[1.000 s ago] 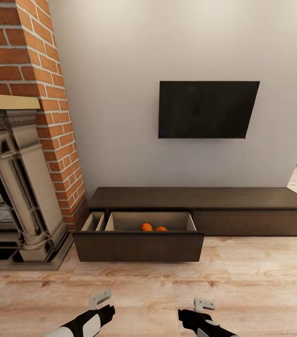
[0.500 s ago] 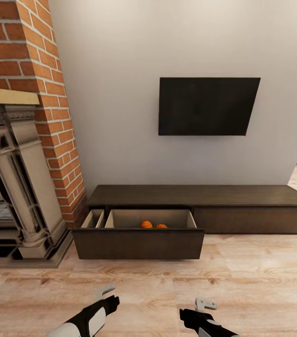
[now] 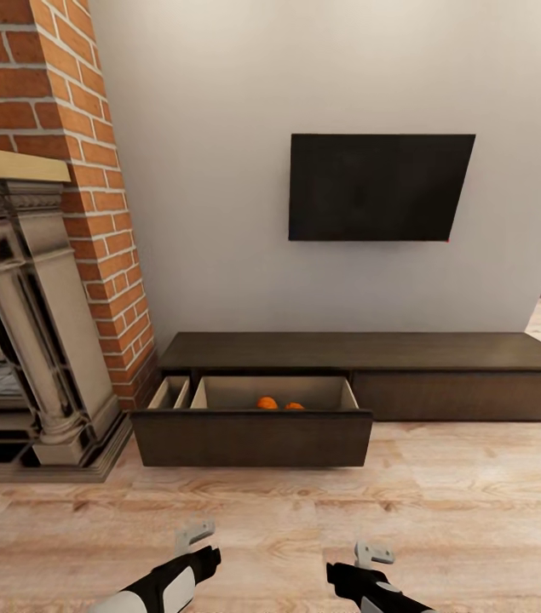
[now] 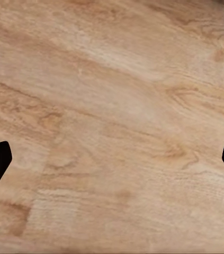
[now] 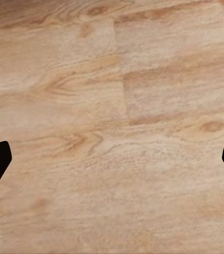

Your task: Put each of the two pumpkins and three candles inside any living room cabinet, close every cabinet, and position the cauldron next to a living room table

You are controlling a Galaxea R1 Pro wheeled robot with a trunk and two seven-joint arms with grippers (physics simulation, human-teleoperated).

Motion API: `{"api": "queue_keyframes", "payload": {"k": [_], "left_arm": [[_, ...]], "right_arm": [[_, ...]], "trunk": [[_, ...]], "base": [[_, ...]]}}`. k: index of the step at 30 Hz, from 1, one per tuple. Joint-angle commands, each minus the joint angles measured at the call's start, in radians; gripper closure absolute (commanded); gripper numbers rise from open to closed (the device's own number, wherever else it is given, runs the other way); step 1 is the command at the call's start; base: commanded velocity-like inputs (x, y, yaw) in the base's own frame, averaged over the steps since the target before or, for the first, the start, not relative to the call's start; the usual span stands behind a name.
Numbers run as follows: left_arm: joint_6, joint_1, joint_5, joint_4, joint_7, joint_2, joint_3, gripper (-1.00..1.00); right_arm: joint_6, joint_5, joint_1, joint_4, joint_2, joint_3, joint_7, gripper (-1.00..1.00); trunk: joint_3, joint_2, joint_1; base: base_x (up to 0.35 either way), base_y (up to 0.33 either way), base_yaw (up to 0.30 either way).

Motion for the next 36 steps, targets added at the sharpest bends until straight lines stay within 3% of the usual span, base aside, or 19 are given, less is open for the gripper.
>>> {"api": "queue_keyframes", "payload": {"k": [1, 25, 28, 32, 36], "left_arm": [[0.001, 0.0, -0.003, -0.001, 0.003, 0.0, 0.004, -1.0], [0.001, 0.0, -0.004, 0.005, 0.002, -0.002, 0.004, -1.0], [0.001, 0.0, -0.005, 0.008, 0.002, -0.002, 0.004, -1.0], [0.002, 0.0, -0.011, 0.013, -0.009, -0.002, 0.004, -1.0], [0.002, 0.0, -0.062, 0.018, -0.062, -0.002, 0.004, -1.0]], "right_arm": [[-0.005, -0.004, -0.001, 0.002, 0.0, -0.005, -0.001, -1.0], [-0.008, -0.003, -0.001, 0.0, -0.002, -0.005, -0.002, -1.0], [-0.03, -0.003, -0.001, 0.001, -0.002, -0.005, -0.001, -1.0], [-0.119, -0.003, 0.003, 0.003, -0.003, -0.005, 0.0, -1.0], [-0.185, -0.003, 0.018, 0.003, -0.006, -0.005, 0.001, -1.0]], "trunk": [[-0.004, -0.008, 0.004], [-0.079, -0.176, 0.096], [-0.089, -0.197, 0.107], [-0.101, -0.225, 0.123], [-0.114, -0.253, 0.138]], "base": [[0.0, 0.0, 0.0], [0.0, 0.0, 0.0], [0.0, 0.0, 0.0], [0.0, 0.0, 0.0], [0.0, 0.0, 0.0]]}}
